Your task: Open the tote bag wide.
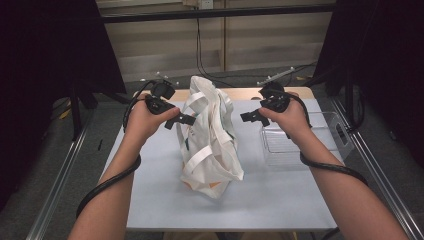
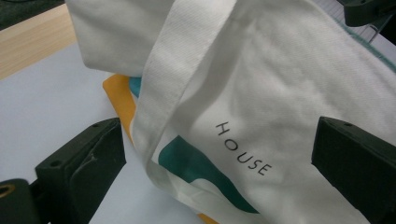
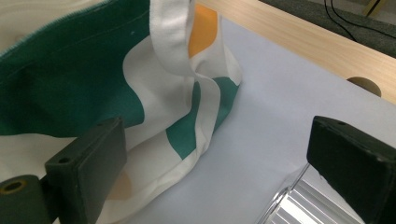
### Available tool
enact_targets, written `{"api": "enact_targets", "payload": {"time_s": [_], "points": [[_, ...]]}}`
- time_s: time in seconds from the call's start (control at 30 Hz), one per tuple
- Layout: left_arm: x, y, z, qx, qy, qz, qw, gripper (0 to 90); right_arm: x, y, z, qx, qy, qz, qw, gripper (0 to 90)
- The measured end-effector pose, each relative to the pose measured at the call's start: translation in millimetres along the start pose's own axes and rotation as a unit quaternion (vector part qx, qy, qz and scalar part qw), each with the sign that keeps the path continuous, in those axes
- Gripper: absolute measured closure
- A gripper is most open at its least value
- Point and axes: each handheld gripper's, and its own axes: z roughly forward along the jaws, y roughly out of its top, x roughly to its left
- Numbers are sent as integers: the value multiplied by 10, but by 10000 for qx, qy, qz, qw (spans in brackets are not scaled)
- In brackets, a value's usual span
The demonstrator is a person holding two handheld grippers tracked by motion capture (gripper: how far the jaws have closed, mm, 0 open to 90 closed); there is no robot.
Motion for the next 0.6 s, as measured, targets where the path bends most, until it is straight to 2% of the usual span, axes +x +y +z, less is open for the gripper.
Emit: {"api": "enact_targets", "payload": {"time_s": [0.03,0.3,0.37,0.4,0.6], "points": [[-5,17,-5,35,-12,55,10000,25,9,12,-4,1,-11,-5,10000,46],[-85,114,2,51,-34,0,10000,24,56,89,-11,-23,-6,-14,10000,45],[-87,138,-4,121,-53,98,9999,22,72,106,-8,-23,0,-30,10000,44],[-102,147,2,67,-46,9,10000,21,83,115,-7,-21,8,-21,10000,44],[-151,204,18,86,-73,50,9999,19,137,160,17,-30,34,-18,10000,43]]}}
